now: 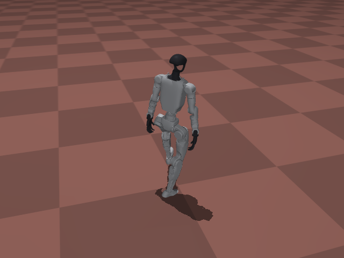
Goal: In place motions
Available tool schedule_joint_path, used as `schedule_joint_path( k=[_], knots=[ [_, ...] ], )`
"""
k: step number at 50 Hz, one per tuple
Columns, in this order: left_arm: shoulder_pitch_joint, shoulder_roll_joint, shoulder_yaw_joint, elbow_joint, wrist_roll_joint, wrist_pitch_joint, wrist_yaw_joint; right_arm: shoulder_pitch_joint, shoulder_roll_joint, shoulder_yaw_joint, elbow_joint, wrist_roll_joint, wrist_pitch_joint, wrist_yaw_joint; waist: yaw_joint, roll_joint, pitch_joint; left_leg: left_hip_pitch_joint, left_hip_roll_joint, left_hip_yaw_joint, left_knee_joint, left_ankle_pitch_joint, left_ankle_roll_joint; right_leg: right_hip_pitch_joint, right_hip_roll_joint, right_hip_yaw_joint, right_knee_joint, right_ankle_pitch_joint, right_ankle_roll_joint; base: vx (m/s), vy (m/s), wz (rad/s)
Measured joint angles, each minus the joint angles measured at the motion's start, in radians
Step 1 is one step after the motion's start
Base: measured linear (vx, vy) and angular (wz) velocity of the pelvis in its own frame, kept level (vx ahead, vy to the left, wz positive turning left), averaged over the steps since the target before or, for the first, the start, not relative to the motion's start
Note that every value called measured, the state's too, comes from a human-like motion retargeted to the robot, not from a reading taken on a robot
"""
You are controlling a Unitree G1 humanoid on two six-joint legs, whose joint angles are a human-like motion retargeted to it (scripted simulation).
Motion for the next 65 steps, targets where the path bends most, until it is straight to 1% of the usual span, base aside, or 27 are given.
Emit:
schedule_joint_path(
  k=[2,3,5,6,10,12,13,15,18,20,23,27,30,33,35,36,37,38,40,43,45,47,50,55,60,62,65],
  knots=[
    [0.016,0.001,0.003,0.014,-0.013,0.002,0.0,-0.022,-0.008,0.03,-0.026,-0.06,-0.012,0.012,0.09,-0.031,0.02,-0.155,-0.001,-0.043,-0.144,-0.018,0.011,-0.006,-0.017,0.031,0.008,-0.005,-0.016,-0.14,-0.11,-0.68],
    [0.03,0.003,0.002,0.023,-0.019,0.003,-0.005,-0.033,-0.011,0.047,-0.042,-0.083,-0.017,0.023,0.136,-0.05,0.026,-0.233,0.013,-0.068,-0.195,-0.017,0.016,-0.013,-0.027,0.048,0.014,-0.006,-0.024,-0.05,-0.15,-0.81],
    [0.064,0.004,0.007,0.05,-0.024,0.005,-0.01,-0.059,-0.01,0.072,-0.078,-0.125,-0.027,0.037,0.216,-0.093,0.054,-0.368,0.069,-0.084,-0.236,-0.015,0.04,-0.025,-0.049,0.098,0.042,-0.012,-0.037,0.03,-0.15,-0.94],
    [0.078,0.004,0.018,0.069,-0.025,0.009,-0.009,-0.071,-0.004,0.082,-0.095,-0.135,-0.03,0.038,0.244,-0.119,0.076,-0.4,0.088,-0.089,-0.234,-0.015,0.06,-0.032,-0.066,0.129,0.067,-0.019,-0.042,0.06,-0.14,-1.11],
    [0.124,-0.006,0.098,0.171,-0.023,0.046,-0.025,-0.149,0.055,0.153,-0.187,-0.117,-0.042,0.032,0.301,-0.245,0.194,-0.442,0.135,-0.194,-0.275,0.032,0.135,-0.066,-0.158,0.249,0.197,-0.056,-0.059,-0.05,-0.15,-1.23],
    [0.139,-0.008,0.128,0.225,-0.006,0.068,-0.04,-0.169,0.094,0.177,-0.24,-0.063,-0.055,0.036,0.296,-0.294,0.216,-0.425,0.136,-0.208,-0.33,0.049,0.138,-0.083,-0.195,0.273,0.238,-0.071,-0.064,-0.05,-0.08,-0.55],
    [0.151,-0.008,0.141,0.246,0.005,0.077,-0.042,-0.166,0.113,0.187,-0.268,-0.035,-0.066,0.043,0.289,-0.304,0.208,-0.409,0.136,-0.199,-0.357,0.05,0.134,-0.085,-0.201,0.275,0.241,-0.072,-0.062,0.07,-0.02,-0.2],
    [0.178,-0.015,0.155,0.266,0.015,0.088,-0.03,-0.148,0.136,0.203,-0.313,0.011,-0.099,0.063,0.276,-0.296,0.174,-0.379,0.136,-0.183,-0.379,0.044,0.124,-0.083,-0.188,0.269,0.227,-0.067,-0.059,0.1,0.01,0.01],
    [0.181,-0.03,0.172,0.246,0.01,0.076,-0.026,-0.139,0.145,0.218,-0.352,0.013,-0.124,0.074,0.263,-0.247,0.155,-0.29,0.117,-0.203,-0.321,0.035,0.106,-0.055,-0.149,0.245,0.178,-0.049,-0.049,-0.09,-0.01,0.05],
    [0.169,-0.031,0.173,0.226,0.006,0.067,-0.038,-0.133,0.145,0.218,-0.353,-0.018,-0.124,0.065,0.25,-0.205,0.139,-0.222,0.1,-0.226,-0.244,0.03,0.071,-0.032,-0.117,0.221,0.138,-0.035,-0.043,-0.13,0.03,0.22],
    [0.156,-0.009,0.154,0.211,0.004,0.064,-0.033,-0.104,0.141,0.204,-0.302,-0.066,-0.122,0.054,0.206,-0.133,0.066,-0.127,0.084,-0.215,-0.082,0.031,-0.003,-0.02,-0.056,0.168,0.074,-0.015,-0.035,-0.03,0.06,0.59],
    [0.142,0.026,0.132,0.198,-0.017,0.071,-0.003,-0.036,0.128,0.174,-0.193,-0.117,-0.106,0.068,0.09,-0.062,-0.07,0.006,0.041,-0.169,0.153,0.064,-0.066,-0.042,0.004,0.089,0.008,-0.002,-0.03,0.09,0.07,1.04],
    [0.121,0.034,0.133,0.169,-0.043,0.073,0.007,0.011,0.107,0.131,-0.091,-0.149,-0.074,0.052,-0.01,-0.013,-0.143,0.136,-0.014,-0.166,0.225,0.1,-0.082,-0.057,0.028,0.031,-0.027,0.002,-0.018,0.09,0.05,1.06],
    [0.086,0.034,0.134,0.115,-0.058,0.068,-0.004,0.046,0.077,0.066,0.021,-0.129,-0.023,0.015,-0.093,0.033,-0.181,0.265,-0.043,-0.172,0.135,0.12,-0.077,-0.069,0.05,-0.001,-0.052,0.003,-0.006,0.05,0.02,1.02],
    [0.052,0.04,0.124,0.068,-0.059,0.063,-0.021,0.067,0.055,0.019,0.082,-0.081,0.012,-0.008,-0.149,0.059,-0.188,0.347,-0.062,-0.188,0.013,0.167,-0.075,-0.071,0.064,-0.034,-0.067,0.001,0.001,-0.03,0.0,1.25],
    [0.032,0.045,0.11,0.039,-0.053,0.061,-0.03,0.079,0.045,-0.006,0.104,-0.047,0.025,-0.017,-0.165,0.079,-0.178,0.395,-0.061,-0.197,-0.068,0.144,-0.149,-0.068,0.082,-0.058,-0.071,-0.001,0.003,0.02,-0.01,1.14],
    [0.013,0.05,0.092,0.011,-0.047,0.058,-0.039,0.093,0.035,-0.029,0.123,-0.013,0.036,-0.026,-0.175,0.094,-0.169,0.439,-0.058,-0.18,-0.145,0.124,-0.2,-0.064,0.096,-0.078,-0.074,-0.003,0.004,0.04,0.0,0.88],
    [-0.003,0.055,0.07,-0.016,-0.041,0.053,-0.045,0.111,0.025,-0.049,0.136,0.019,0.042,-0.032,-0.172,0.101,-0.16,0.478,-0.048,-0.111,-0.211,0.107,-0.204,-0.057,0.102,-0.092,-0.077,-0.004,0.006,0.03,0.01,0.77],
    [-0.028,0.061,0.013,-0.07,-0.024,0.04,-0.054,0.149,0.011,-0.086,0.149,0.073,0.049,-0.042,-0.171,0.109,-0.153,0.515,-0.054,-0.074,-0.295,0.09,-0.208,-0.045,0.103,-0.127,-0.086,-0.005,0.015,0.07,0.01,0.86],
    [-0.037,0.066,-0.058,-0.133,-0.002,0.018,-0.049,0.177,0.012,-0.107,0.149,0.089,0.059,-0.063,-0.169,0.102,-0.162,0.5,-0.068,-0.071,-0.327,0.093,-0.208,-0.051,0.088,-0.157,-0.103,0.005,0.027,0.1,0.01,0.69],
    [-0.036,0.068,-0.085,-0.16,0.019,0.003,-0.052,0.164,0.022,-0.103,0.149,0.073,0.052,-0.079,-0.167,0.095,-0.153,0.486,-0.077,-0.074,-0.315,0.086,-0.2,-0.048,0.078,-0.17,-0.121,0.019,0.033,-0.01,0.04,0.18],
    [-0.026,0.066,-0.09,-0.166,0.044,-0.003,-0.057,0.141,0.034,-0.073,0.128,0.051,0.04,-0.073,-0.156,0.085,-0.138,0.474,-0.085,-0.083,-0.286,0.068,-0.187,-0.044,0.067,-0.166,-0.137,0.036,0.037,0.08,0.09,-0.32],
    [0.007,0.052,-0.081,-0.136,0.07,-0.008,-0.051,0.099,0.055,-0.014,0.081,0.012,0.019,-0.036,-0.123,0.065,-0.133,0.458,-0.097,-0.082,-0.238,0.035,-0.164,-0.049,0.047,-0.145,-0.151,0.058,0.041,0.11,0.06,-0.71],
    [0.06,0.011,-0.021,0.04,0.073,0.01,-0.043,0.007,0.096,0.077,-0.034,-0.036,-0.014,0.041,-0.088,0.041,-0.126,0.474,-0.121,-0.074,-0.202,-0.024,-0.138,-0.052,0.027,-0.091,-0.16,0.088,0.051,0.19,0.12,-0.68],
    [0.098,-0.009,0.085,0.245,0.059,0.066,-0.054,-0.072,0.144,0.159,-0.166,-0.012,-0.053,0.068,-0.112,0.035,-0.132,0.478,-0.133,-0.064,-0.165,-0.082,-0.126,-0.049,0.009,-0.06,-0.162,0.102,0.07,0.27,0.17,-0.28],
    [0.117,-0.006,0.109,0.278,0.056,0.084,-0.056,-0.09,0.16,0.176,-0.211,0.007,-0.061,0.063,-0.113,0.028,-0.129,0.48,-0.146,-0.074,-0.145,-0.107,-0.118,-0.038,-0.001,-0.058,-0.162,0.103,0.077,0.34,0.22,-0.06],
    [0.143,0.009,0.128,0.275,0.055,0.089,-0.051,-0.104,0.172,0.192,-0.261,0.029,-0.076,0.061,-0.089,0.011,-0.118,0.493,-0.163,-0.079,-0.119,-0.14,-0.112,-0.017,-0.018,-0.051,-0.155,0.101,0.089,0.35,0.19,-0.1]
  ],
)
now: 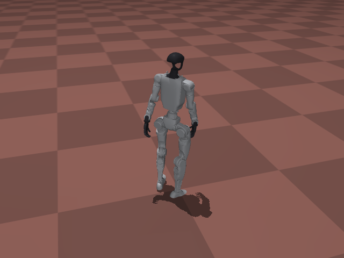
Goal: In place motions
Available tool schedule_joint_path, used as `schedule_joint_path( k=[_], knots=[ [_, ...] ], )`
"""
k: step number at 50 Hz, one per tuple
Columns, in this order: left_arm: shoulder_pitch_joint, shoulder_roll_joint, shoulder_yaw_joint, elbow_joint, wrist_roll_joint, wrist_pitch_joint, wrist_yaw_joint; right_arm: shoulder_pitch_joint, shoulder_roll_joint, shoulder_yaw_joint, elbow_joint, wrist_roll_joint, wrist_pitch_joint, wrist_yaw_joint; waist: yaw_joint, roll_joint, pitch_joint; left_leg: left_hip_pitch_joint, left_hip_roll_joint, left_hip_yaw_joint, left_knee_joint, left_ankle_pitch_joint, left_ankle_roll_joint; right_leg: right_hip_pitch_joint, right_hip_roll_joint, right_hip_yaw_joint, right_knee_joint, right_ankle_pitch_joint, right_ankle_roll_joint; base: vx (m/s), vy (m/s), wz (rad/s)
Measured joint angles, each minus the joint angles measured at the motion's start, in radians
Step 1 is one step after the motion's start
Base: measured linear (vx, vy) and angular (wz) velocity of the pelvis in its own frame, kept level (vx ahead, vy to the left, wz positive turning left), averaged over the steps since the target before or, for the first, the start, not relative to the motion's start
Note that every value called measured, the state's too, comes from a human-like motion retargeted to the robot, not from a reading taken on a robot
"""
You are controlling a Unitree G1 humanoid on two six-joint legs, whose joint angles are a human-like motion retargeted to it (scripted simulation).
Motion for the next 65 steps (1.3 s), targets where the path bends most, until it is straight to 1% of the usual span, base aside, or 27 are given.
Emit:
schedule_joint_path(
  k=[3,5,7,8,10,12,13,15,18,20,22,23,25,27,29,31,34,36,40,42,45,50,53,56,60,63,65],
  knots=[
    [0.009,0.023,0.014,-0.03,0.014,0.0,-0.004,0.017,-0.007,-0.017,-0.023,-0.01,-0.017,0.009,0.03,-0.006,-0.004,0.02,-0.016,-0.021,-0.006,-0.011,0.008,0.016,-0.016,-0.016,0.037,-0.02,0.013,0.46,0.29,0.13],
    [0.002,0.042,0.028,-0.052,0.019,0.005,-0.014,0.037,-0.012,-0.065,-0.016,-0.057,-0.047,0.001,0.037,0.003,-0.016,0.028,-0.02,-0.057,-0.024,-0.009,0.009,0.004,-0.021,-0.036,0.109,-0.034,0.014,0.41,0.18,0.44],
    [-0.007,0.067,0.036,-0.082,0.01,0.018,-0.032,0.055,-0.029,-0.11,0.023,-0.1,-0.06,-0.039,0.038,0.025,-0.039,0.027,0.006,-0.069,-0.04,-0.01,0.007,-0.073,-0.018,-0.053,0.287,0.016,-0.004,0.46,0.22,0.4],
    [-0.013,0.079,0.032,-0.099,-0.004,0.024,-0.038,0.064,-0.041,-0.129,0.047,-0.112,-0.058,-0.065,0.036,0.041,-0.045,0.03,0.029,-0.064,-0.045,-0.011,0.007,-0.134,-0.016,-0.049,0.415,0.047,-0.033,0.36,0.12,0.77],
    [-0.048,0.108,0.009,-0.116,-0.049,0.032,-0.037,0.085,-0.074,-0.17,0.082,-0.123,-0.06,-0.097,-0.055,0.079,-0.016,0.03,0.073,-0.116,-0.033,-0.008,0.017,-0.253,-0.009,-0.06,0.654,0.019,-0.071,0.22,0.06,1.52],
    [-0.101,0.139,-0.016,-0.126,-0.078,0.041,-0.026,0.115,-0.111,-0.207,0.116,-0.105,-0.061,-0.114,-0.101,0.082,0.025,0.053,0.077,-0.124,-0.05,0.004,0.033,-0.364,0.007,-0.039,0.695,0.029,-0.048,0.12,0.11,0.87],
    [-0.129,0.153,-0.028,-0.134,-0.083,0.046,-0.022,0.128,-0.13,-0.225,0.139,-0.087,-0.059,-0.121,-0.127,0.078,0.05,0.068,0.076,-0.127,-0.059,0.013,0.04,-0.427,0.0,-0.034,0.681,0.032,-0.04,0.02,0.04,0.68],
    [-0.178,0.175,-0.056,-0.172,-0.083,0.05,-0.015,0.156,-0.169,-0.266,0.193,-0.04,-0.047,-0.126,-0.193,0.066,0.098,0.093,0.071,-0.135,-0.076,0.029,0.055,-0.547,-0.042,-0.057,0.585,0.036,-0.041,0.01,0.0,1.04],
    [-0.259,0.203,-0.1,-0.234,-0.088,0.032,-0.015,0.203,-0.215,-0.33,0.267,0.043,-0.024,-0.11,-0.329,0.083,0.176,0.093,0.117,-0.153,-0.065,0.04,0.079,-0.726,-0.1,-0.065,0.336,0.045,-0.061,0.0,-0.03,1.51],
    [-0.321,0.224,-0.099,-0.271,-0.089,0.022,-0.016,0.227,-0.23,-0.367,0.317,0.094,-0.006,-0.099,-0.406,0.094,0.233,0.078,0.15,-0.194,-0.051,0.045,0.087,-0.846,-0.12,-0.026,0.178,0.042,-0.078,-0.17,-0.02,1.17],
    [-0.366,0.238,-0.076,-0.318,-0.093,0.015,-0.021,0.247,-0.235,-0.39,0.381,0.142,0.005,-0.104,-0.477,0.094,0.284,0.057,0.186,-0.238,-0.035,0.056,0.088,-0.962,-0.158,-0.009,0.093,0.017,-0.097,-0.11,-0.05,0.96],
    [-0.382,0.24,-0.07,-0.338,-0.096,0.007,-0.025,0.264,-0.235,-0.399,0.402,0.166,0.014,-0.112,-0.501,0.098,0.304,0.043,0.207,-0.259,-0.024,0.06,0.086,-1.005,-0.171,-0.004,0.076,0.006,-0.112,-0.08,-0.09,0.86],
    [-0.425,0.238,-0.082,-0.369,-0.11,-0.013,-0.033,0.313,-0.224,-0.421,0.409,0.232,0.05,-0.133,-0.521,0.119,0.332,-0.008,0.249,-0.306,0.016,0.064,0.078,-1.096,-0.191,0.065,0.104,0.001,-0.147,-0.01,-0.11,0.77],
    [-0.458,0.218,-0.122,-0.386,-0.123,-0.027,-0.032,0.361,-0.2,-0.449,0.409,0.295,0.067,-0.149,-0.504,0.136,0.35,-0.034,0.281,-0.344,0.043,0.069,0.066,-1.134,-0.194,0.159,0.151,0.021,-0.148,0.12,-0.11,0.65],
    [-0.475,0.192,-0.156,-0.385,-0.127,-0.038,-0.027,0.386,-0.171,-0.469,0.409,0.32,0.063,-0.146,-0.482,0.149,0.347,-0.047,0.3,-0.369,0.047,0.074,0.057,-1.124,-0.2,0.182,0.156,0.026,-0.141,0.15,-0.12,0.4],
    [-0.467,0.164,-0.178,-0.375,-0.124,-0.046,-0.026,0.389,-0.147,-0.474,0.409,0.311,0.046,-0.127,-0.462,0.147,0.323,-0.043,0.297,-0.373,0.026,0.084,0.053,-1.081,-0.207,0.154,0.14,0.018,-0.136,0.18,-0.1,0.09],
    [-0.426,0.139,-0.186,-0.34,-0.099,-0.059,-0.049,0.336,-0.129,-0.448,0.4,0.262,0.015,-0.071,-0.434,0.11,0.282,-0.02,0.268,-0.34,0.003,0.088,0.048,-0.966,-0.193,0.106,0.126,0.029,-0.114,0.22,-0.08,-0.28],
    [-0.384,0.128,-0.176,-0.302,-0.081,-0.061,-0.056,0.288,-0.119,-0.407,0.358,0.23,0.005,-0.043,-0.43,0.078,0.264,0.005,0.24,-0.312,-0.014,0.088,0.048,-0.862,-0.174,0.084,0.138,0.045,-0.088,0.14,-0.06,-0.39],
    [-0.306,0.096,-0.086,-0.166,-0.021,-0.029,-0.014,0.194,-0.098,-0.308,0.192,0.175,-0.007,-0.016,-0.4,0.009,0.229,0.065,0.171,-0.228,-0.043,0.073,0.061,-0.637,-0.109,0.05,0.209,0.091,-0.04,0.11,-0.03,-0.77],
    [-0.253,0.072,-0.033,-0.093,0.01,-0.001,-0.002,0.158,-0.095,-0.263,0.09,0.154,-0.022,-0.012,-0.363,-0.002,0.188,0.066,0.144,-0.185,-0.05,0.059,0.07,-0.535,-0.065,0.028,0.259,0.125,-0.028,0.11,-0.09,-1.05],
    [-0.168,0.048,0.013,-0.018,0.027,0.026,-0.014,0.121,-0.1,-0.22,-0.037,0.129,-0.046,-0.006,-0.283,-0.017,0.13,0.064,0.105,-0.119,-0.058,0.042,0.081,-0.397,-0.007,0.046,0.303,0.166,-0.006,0.08,-0.12,-1.07],
    [-0.041,0.024,0.076,0.024,-0.035,0.034,-0.021,0.055,-0.108,-0.161,-0.195,0.113,-0.074,0.001,-0.165,-0.041,0.077,0.056,0.064,-0.039,-0.084,0.032,0.083,-0.199,0.039,0.021,0.289,0.188,-0.007,-0.04,-0.1,-0.85],
    [-0.011,0.014,0.109,0.026,-0.1,0.034,-0.017,0.017,-0.108,-0.122,-0.262,0.111,-0.088,0.01,-0.113,-0.063,0.07,0.052,0.04,0.013,-0.104,0.034,0.08,-0.129,0.033,0.003,0.217,0.168,-0.004,-0.18,-0.1,-0.82],
    [-0.014,0.001,0.124,0.01,-0.159,0.031,0.003,-0.013,-0.109,-0.073,-0.321,0.102,-0.101,0.019,-0.089,-0.076,0.084,0.051,0.028,0.052,-0.118,0.036,0.079,-0.087,0.017,-0.021,0.153,0.141,-0.008,-0.25,-0.08,-0.62],
    [-0.042,-0.011,0.089,-0.042,-0.181,0.028,0.021,-0.016,-0.109,-0.027,-0.367,0.071,-0.107,0.022,-0.064,-0.075,0.101,0.049,0.027,0.093,-0.132,0.039,0.077,-0.069,-0.004,-0.033,0.114,0.123,-0.014,-0.22,-0.06,-0.48],
    [-0.081,-0.007,0.045,-0.095,-0.15,0.022,0.005,0.009,-0.094,-0.023,-0.363,0.071,-0.103,0.018,-0.048,-0.071,0.103,0.042,0.032,0.113,-0.141,0.046,0.073,-0.073,-0.017,-0.028,0.115,0.129,-0.011,-0.23,-0.08,-0.3],
    [-0.109,0.002,0.017,-0.131,-0.124,0.009,-0.009,0.031,-0.084,-0.03,-0.349,0.08,-0.101,0.027,-0.045,-0.074,0.102,0.028,0.027,0.115,-0.136,0.048,0.073,-0.076,-0.029,-0.012,0.111,0.126,0.025,-0.23,-0.07,0.01]
  ],
)
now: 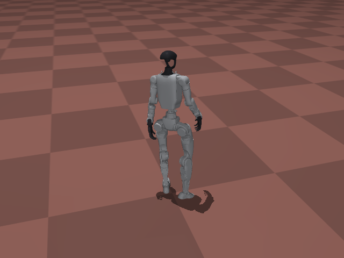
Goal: In place motions
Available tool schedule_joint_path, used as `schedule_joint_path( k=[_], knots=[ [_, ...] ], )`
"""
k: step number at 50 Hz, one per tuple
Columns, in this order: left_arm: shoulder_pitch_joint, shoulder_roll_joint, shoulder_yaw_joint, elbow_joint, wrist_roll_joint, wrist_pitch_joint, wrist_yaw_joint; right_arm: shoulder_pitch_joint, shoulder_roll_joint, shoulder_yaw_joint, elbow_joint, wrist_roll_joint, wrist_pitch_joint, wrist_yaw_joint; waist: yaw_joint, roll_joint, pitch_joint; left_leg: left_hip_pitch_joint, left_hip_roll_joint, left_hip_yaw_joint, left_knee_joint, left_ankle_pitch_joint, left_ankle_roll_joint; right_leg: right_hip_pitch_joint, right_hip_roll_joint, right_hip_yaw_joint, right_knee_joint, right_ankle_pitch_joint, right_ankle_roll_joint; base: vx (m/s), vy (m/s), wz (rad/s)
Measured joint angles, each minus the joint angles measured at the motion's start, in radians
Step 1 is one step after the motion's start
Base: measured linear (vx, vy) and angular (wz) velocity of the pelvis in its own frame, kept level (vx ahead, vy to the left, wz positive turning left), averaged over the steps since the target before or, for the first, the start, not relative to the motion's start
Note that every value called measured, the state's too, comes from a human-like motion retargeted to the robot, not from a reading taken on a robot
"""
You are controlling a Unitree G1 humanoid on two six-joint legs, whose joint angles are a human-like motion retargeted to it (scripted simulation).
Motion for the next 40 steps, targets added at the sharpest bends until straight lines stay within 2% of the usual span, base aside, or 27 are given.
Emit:
schedule_joint_path(
  k=[3,7,13,19,25,40],
  knots=[
    [-0.04,0.018,-0.044,-0.046,0.021,-0.013,-0.01,0.039,0.006,-0.016,0.046,0.005,-0.001,0.005,-0.01,-0.003,-0.013,-0.027,-0.011,-0.018,0.009,0.005,0.0,-0.003,-0.011,0.013,-0.011,-0.042,0.033,-0.21,-0.09,0.32],
    [-0.087,0.028,-0.086,-0.092,0.024,-0.017,-0.017,0.069,-0.003,-0.045,0.171,-0.033,0.007,-0.005,0.018,-0.004,-0.024,-0.028,-0.02,-0.016,-0.003,0.019,-0.007,0.01,-0.021,-0.009,-0.037,-0.094,0.017,-0.2,-0.06,0.06],
    [-0.111,0.006,-0.09,-0.113,-0.024,-0.031,-0.029,0.078,-0.019,-0.095,0.417,-0.108,0.046,-0.036,0.033,0.016,-0.052,-0.004,-0.03,-0.006,-0.062,0.057,-0.021,0.032,-0.017,-0.01,-0.098,-0.081,0.024,-0.18,-0.01,-0.04],
    [-0.082,0.006,-0.115,-0.085,0.012,-0.035,-0.049,0.111,-0.027,-0.143,0.54,-0.084,0.075,-0.073,-0.002,0.051,-0.099,-0.006,-0.028,-0.013,-0.104,0.087,-0.035,0.031,-0.004,-0.025,-0.123,-0.086,0.017,-0.13,-0.02,0.09],
    [-0.061,0.005,-0.148,-0.009,0.058,-0.014,-0.032,0.144,-0.029,-0.173,0.573,-0.047,0.088,-0.103,-0.012,0.074,-0.104,0.005,-0.018,-0.009,-0.108,0.098,-0.047,0.036,0.006,-0.019,-0.12,-0.097,0.002,-0.12,0.01,0.0],
    [0.0,-0.02,-0.12,0.049,0.085,0.002,-0.044,0.124,0.006,-0.131,0.512,-0.065,0.091,-0.062,-0.022,0.121,-0.141,0.03,0.005,0.014,-0.117,0.09,-0.069,0.03,0.036,0.013,-0.113,-0.112,-0.02,-0.02,0.01,-0.04]
  ],
)
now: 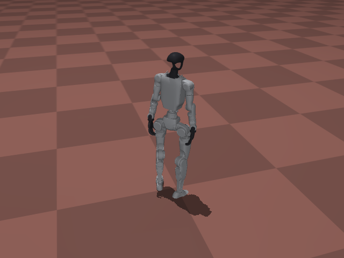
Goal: In place motions
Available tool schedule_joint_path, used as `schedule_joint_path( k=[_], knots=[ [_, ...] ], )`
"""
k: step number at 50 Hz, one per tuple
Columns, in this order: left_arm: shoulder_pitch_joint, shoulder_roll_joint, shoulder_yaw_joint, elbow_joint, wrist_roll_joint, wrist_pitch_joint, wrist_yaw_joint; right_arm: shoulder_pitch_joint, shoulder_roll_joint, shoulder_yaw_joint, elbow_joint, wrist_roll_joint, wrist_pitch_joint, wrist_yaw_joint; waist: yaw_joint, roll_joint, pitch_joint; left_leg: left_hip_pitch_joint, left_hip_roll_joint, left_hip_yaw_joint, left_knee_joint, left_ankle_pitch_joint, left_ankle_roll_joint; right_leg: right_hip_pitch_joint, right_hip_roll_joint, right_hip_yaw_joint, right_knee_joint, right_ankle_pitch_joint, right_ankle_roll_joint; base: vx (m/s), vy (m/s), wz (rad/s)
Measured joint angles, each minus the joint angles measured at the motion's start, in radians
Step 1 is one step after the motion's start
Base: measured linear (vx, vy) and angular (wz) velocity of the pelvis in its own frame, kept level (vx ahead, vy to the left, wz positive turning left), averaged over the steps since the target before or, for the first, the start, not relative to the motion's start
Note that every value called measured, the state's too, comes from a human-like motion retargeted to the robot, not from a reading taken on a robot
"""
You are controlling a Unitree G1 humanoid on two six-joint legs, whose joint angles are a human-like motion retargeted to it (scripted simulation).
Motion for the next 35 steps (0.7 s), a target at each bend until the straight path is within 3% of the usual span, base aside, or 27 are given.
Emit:
schedule_joint_path(
  k=[27,35],
  knots=[
    [-0.03,0.0,-0.011,-0.028,0.003,-0.011,-0.003,-0.007,0.014,0.019,0.013,-0.048,-0.007,0.077,0.021,-0.026,-0.033,0.038,-0.009,0.007,-0.019,-0.012,-0.005,0.032,0.006,0.0,-0.004,-0.013,-0.001,0.0,0.0,0.0],
    [-0.02,0.007,-0.004,-0.004,0.006,-0.006,0.0,0.01,0.011,0.018,0.037,-0.05,-0.005,0.032,0.018,-0.02,-0.038,0.039,-0.013,0.012,-0.022,-0.017,-0.003,0.029,0.003,0.003,-0.004,-0.013,0.002,0.0,0.0,0.0]
  ],
)
